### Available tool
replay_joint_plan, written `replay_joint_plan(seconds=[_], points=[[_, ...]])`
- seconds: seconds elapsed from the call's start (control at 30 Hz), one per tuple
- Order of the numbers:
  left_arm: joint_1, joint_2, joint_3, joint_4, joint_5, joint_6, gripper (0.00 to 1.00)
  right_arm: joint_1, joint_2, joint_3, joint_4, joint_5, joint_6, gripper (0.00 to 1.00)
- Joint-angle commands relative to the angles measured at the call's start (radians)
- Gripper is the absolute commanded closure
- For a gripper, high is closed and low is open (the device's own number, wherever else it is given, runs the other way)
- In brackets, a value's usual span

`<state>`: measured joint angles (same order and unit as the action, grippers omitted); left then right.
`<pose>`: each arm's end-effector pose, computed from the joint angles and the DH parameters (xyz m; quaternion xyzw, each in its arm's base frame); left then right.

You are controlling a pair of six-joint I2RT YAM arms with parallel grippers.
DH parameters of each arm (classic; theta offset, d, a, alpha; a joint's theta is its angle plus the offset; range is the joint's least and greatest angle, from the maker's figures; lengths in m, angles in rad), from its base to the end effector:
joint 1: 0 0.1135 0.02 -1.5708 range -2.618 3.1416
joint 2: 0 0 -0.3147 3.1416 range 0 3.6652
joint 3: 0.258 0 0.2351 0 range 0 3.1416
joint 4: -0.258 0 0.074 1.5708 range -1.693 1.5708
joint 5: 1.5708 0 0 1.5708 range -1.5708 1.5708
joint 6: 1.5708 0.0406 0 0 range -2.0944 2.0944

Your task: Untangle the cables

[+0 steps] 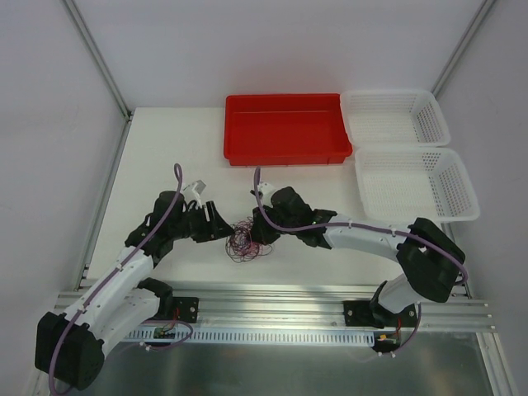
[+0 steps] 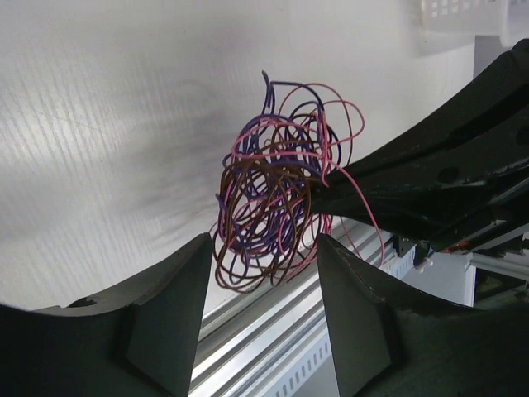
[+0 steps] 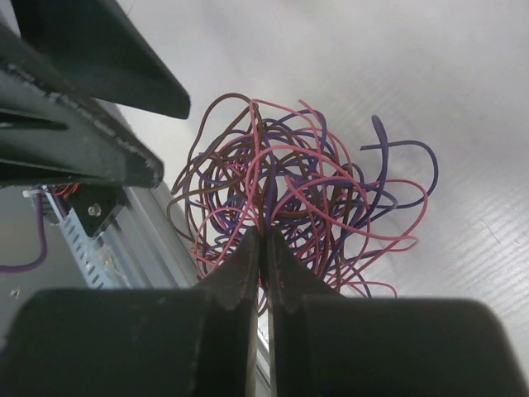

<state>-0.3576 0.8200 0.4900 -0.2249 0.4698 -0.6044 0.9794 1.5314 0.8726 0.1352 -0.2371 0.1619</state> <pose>0.1186 -0.0639 0.2686 0.0078 0.8572 -0.3991 0.3253 0.1718 0.2729 0.2795 -0.3961 0.7656 0.3544 0.3625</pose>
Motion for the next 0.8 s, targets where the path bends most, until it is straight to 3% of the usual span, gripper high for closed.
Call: replay_joint_plan(seconds=[0.0,0.23,0.33,0.57,0.6,0.63,0.77], points=[[-0.012,0.004,-0.008,0.101,-0.037,-0.028,0.50,0.004,-0.053,-0.006,0.112,-0.070,-0.009,0.99],[-0.015,0.022,-0.028,0.113,-0.053,-0.035,0.64,0.007,-0.068,-0.012,0.136,-0.090,-0.005,0.99],[-0.015,0.021,-0.039,0.114,-0.066,-0.037,0.65,0.008,-0.066,-0.014,0.144,-0.096,-0.002,0.99],[-0.014,0.013,-0.045,0.113,-0.074,-0.038,0.88,0.013,-0.063,-0.020,0.149,-0.087,-0.005,0.99],[-0.015,0.008,-0.047,0.114,-0.076,-0.040,0.98,0.012,-0.065,-0.020,0.144,-0.074,-0.007,0.99],[-0.015,0.004,-0.047,0.114,-0.079,-0.040,1.00,0.013,-0.066,-0.021,0.141,-0.068,-0.010,0.99],[-0.015,-0.024,-0.039,0.087,-0.108,-0.034,1.00,0.008,-0.085,-0.034,0.071,0.005,-0.022,0.99]])
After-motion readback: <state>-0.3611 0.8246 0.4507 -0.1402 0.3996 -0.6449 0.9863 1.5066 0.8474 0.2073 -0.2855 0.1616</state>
